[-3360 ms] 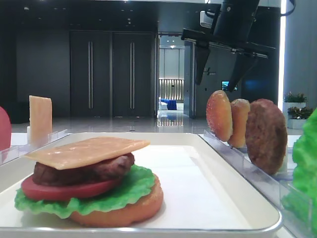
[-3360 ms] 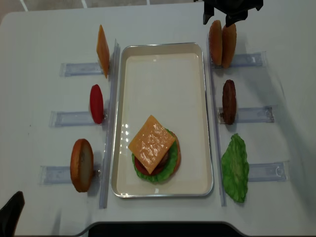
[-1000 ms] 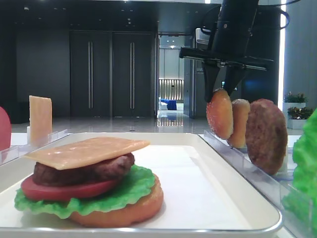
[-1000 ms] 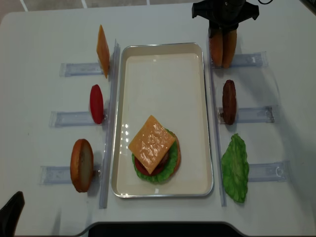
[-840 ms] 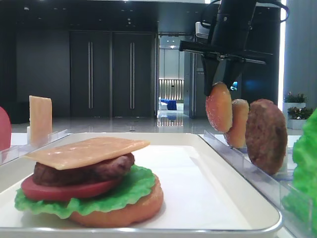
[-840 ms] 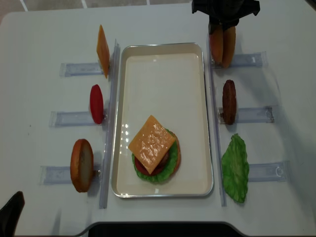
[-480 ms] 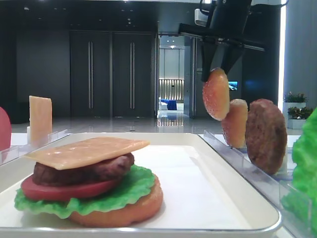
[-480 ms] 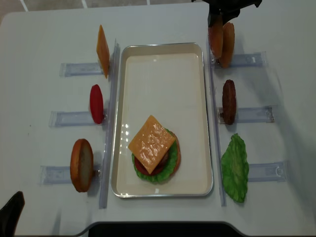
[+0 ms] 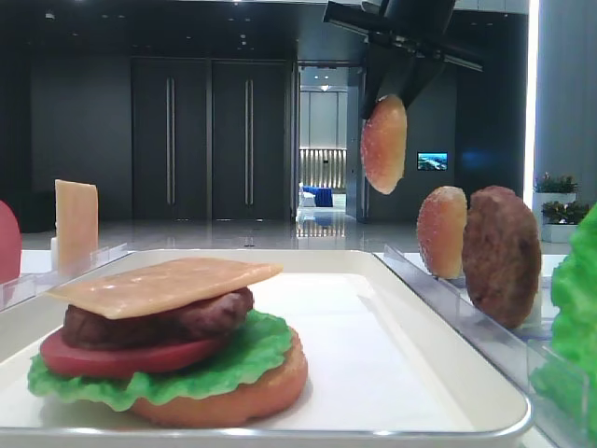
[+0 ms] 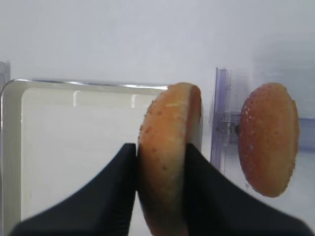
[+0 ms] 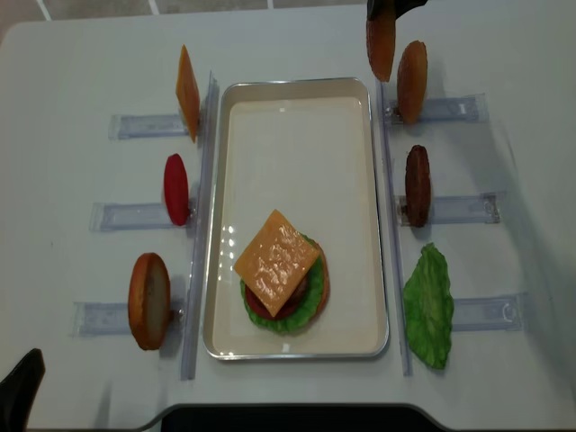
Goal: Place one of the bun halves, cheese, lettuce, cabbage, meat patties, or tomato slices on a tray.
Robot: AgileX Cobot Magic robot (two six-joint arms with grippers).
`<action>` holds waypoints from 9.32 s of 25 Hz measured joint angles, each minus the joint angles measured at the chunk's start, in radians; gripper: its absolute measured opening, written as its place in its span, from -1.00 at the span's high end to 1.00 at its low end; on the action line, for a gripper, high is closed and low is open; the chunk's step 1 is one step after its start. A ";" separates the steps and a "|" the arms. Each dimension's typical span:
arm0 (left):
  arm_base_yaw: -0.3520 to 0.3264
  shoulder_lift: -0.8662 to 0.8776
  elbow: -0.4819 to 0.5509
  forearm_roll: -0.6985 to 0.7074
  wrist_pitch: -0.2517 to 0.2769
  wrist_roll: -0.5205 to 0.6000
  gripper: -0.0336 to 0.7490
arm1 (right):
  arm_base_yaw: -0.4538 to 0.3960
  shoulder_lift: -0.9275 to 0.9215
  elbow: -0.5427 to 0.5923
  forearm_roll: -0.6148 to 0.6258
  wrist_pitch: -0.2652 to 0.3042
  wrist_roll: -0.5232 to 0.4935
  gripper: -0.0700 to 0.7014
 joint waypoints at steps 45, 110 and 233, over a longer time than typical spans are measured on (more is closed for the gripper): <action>0.000 0.000 0.000 0.000 0.000 0.000 -0.85 | 0.090 -0.549 0.480 0.202 -0.033 -0.046 0.29; 0.000 0.000 0.000 0.000 0.000 0.000 -0.85 | 0.300 -0.457 1.106 1.245 -0.506 -0.901 0.29; 0.000 0.000 0.000 0.000 0.000 0.000 -0.85 | 0.209 -0.407 1.055 0.848 -0.531 -0.597 -0.33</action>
